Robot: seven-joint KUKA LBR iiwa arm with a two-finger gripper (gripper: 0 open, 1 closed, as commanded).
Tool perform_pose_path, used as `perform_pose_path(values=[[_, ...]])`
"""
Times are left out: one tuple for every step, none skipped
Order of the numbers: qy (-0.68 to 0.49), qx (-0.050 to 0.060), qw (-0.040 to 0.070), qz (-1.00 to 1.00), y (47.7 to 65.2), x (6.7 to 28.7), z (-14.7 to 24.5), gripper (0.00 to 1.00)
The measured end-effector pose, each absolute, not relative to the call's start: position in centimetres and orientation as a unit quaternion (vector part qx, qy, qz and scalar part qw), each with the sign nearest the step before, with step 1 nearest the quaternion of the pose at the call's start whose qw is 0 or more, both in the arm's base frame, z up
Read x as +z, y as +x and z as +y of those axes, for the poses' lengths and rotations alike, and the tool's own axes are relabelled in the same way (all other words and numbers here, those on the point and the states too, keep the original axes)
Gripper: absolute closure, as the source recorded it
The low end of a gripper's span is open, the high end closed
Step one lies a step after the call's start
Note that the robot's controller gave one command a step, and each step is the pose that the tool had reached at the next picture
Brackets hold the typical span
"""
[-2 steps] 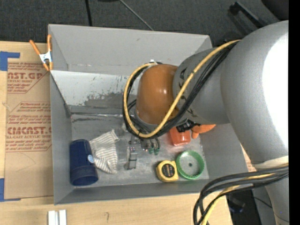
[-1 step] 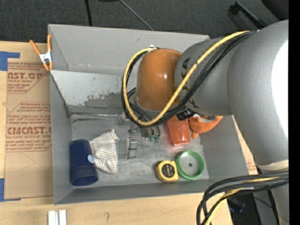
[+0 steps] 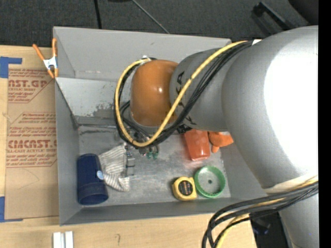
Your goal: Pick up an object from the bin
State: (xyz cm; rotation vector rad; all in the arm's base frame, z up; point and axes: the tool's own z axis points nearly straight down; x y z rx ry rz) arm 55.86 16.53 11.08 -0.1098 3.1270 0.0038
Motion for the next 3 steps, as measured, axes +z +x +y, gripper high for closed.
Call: perform_pose_path(values=[[-0.135, 0.0, 0.0, 0.991, 53.6, 7.7, 17.4, 1.0], [-0.135, 0.0, 0.0, 0.991, 53.6, 7.7, 17.4, 1.0], [-0.135, 0.0, 0.002, 0.991, 54.3, 21.2, 16.1, 1.0]])
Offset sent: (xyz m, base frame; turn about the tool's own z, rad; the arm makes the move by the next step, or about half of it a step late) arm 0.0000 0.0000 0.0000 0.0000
